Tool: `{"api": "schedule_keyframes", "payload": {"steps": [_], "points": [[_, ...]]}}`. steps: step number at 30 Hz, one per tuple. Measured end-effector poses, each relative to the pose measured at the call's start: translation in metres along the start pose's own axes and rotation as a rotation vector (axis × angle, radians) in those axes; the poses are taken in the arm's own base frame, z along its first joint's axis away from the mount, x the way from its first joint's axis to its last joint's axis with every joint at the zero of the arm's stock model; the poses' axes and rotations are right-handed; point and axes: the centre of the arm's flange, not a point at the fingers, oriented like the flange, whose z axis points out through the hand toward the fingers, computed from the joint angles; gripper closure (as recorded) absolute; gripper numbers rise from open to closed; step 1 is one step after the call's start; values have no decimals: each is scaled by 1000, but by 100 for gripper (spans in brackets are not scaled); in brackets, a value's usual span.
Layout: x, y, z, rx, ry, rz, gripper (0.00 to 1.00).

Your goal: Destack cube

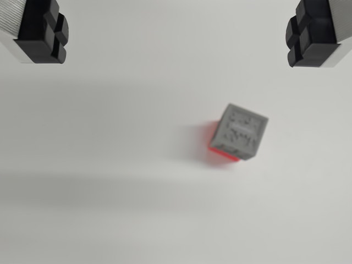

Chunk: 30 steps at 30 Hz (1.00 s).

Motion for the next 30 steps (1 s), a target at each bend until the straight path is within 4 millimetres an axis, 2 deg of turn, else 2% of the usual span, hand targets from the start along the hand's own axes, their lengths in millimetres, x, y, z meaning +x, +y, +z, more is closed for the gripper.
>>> {"api": "schedule_keyframes", "payload": {"steps": [17,30], "points": [[0,0,1,-1,-1,3,0],[-9,-3,19,-8,-9,39,0]]}}
